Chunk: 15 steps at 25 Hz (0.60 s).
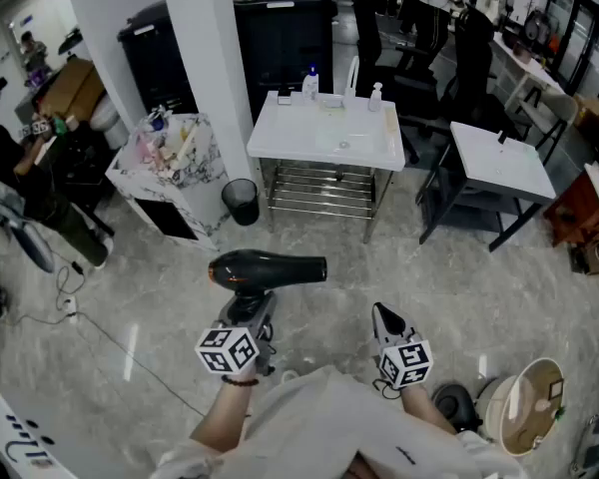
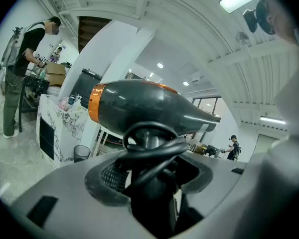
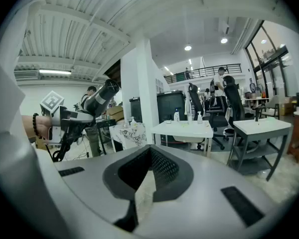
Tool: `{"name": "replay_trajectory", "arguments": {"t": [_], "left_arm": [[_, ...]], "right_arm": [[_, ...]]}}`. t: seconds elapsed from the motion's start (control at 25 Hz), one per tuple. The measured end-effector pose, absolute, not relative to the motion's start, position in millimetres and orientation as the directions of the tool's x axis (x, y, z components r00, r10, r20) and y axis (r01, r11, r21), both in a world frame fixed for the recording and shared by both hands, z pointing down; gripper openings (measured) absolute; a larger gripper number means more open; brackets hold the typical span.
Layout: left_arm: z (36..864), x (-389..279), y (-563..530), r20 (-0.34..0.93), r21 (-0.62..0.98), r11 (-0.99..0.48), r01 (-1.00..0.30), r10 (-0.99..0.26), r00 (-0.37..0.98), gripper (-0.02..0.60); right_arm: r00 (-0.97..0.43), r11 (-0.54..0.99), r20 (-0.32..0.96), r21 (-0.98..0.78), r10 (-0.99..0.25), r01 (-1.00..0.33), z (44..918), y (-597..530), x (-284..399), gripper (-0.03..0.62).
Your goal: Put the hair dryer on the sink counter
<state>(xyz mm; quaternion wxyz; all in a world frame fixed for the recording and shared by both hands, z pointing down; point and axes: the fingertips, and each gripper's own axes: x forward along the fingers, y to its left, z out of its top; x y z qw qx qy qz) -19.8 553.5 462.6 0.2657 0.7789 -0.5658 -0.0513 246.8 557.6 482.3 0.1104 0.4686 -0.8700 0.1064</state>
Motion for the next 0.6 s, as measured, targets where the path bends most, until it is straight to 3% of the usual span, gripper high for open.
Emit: {"name": "replay_trajectory", "arguments": {"t": [0.6], "left_arm": [[472, -41, 550, 0.221, 0.484, -0.210, -0.850, -0.910, 0.351, 0.268]], "right_arm": [[-0.528, 0.527, 0.297, -0.090, -0.796, -0.845, 487, 552, 227, 0.017]]}}
